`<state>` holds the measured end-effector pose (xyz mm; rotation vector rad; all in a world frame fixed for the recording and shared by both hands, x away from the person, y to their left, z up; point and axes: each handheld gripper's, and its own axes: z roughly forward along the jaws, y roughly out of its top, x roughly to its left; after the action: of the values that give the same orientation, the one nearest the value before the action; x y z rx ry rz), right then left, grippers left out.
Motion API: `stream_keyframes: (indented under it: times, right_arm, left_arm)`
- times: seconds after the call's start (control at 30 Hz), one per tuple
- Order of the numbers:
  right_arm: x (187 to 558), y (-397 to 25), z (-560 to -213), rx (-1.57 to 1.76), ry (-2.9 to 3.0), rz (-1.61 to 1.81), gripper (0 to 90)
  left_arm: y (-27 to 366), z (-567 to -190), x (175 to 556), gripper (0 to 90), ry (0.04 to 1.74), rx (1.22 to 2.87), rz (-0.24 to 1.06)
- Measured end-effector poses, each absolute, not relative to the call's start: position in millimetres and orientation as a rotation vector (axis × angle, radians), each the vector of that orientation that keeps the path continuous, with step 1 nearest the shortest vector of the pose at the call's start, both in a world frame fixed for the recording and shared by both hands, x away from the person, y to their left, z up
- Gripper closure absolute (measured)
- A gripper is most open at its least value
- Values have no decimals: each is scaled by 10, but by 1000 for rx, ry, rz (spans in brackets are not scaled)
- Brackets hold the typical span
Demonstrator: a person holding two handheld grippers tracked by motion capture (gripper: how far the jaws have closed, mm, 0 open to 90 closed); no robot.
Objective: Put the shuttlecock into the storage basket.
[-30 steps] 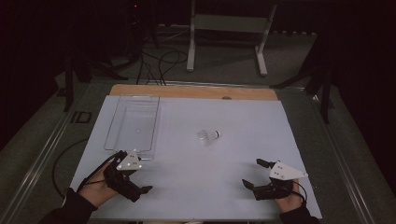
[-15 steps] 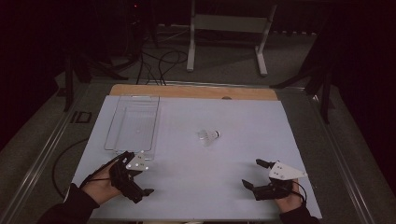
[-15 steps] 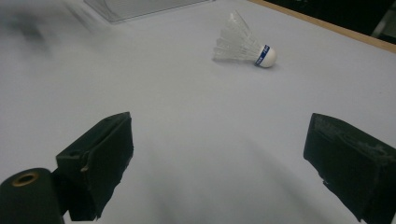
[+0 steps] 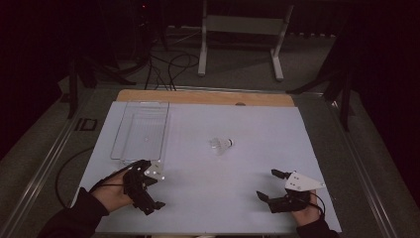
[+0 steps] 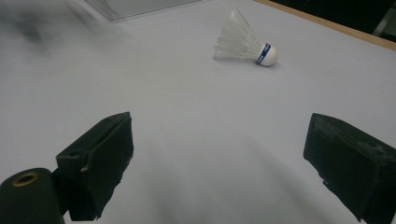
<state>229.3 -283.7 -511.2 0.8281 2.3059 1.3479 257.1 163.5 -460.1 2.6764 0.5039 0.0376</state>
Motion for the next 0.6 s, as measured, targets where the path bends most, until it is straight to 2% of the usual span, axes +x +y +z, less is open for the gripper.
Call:
stream_keyframes:
  times: [0.6]
  right_arm:
    - [2298, -2840, -5118, 828, 2309, 1349, 84]
  left_arm:
    - [1353, -4551, 2717, 0, 501, 2760, -41]
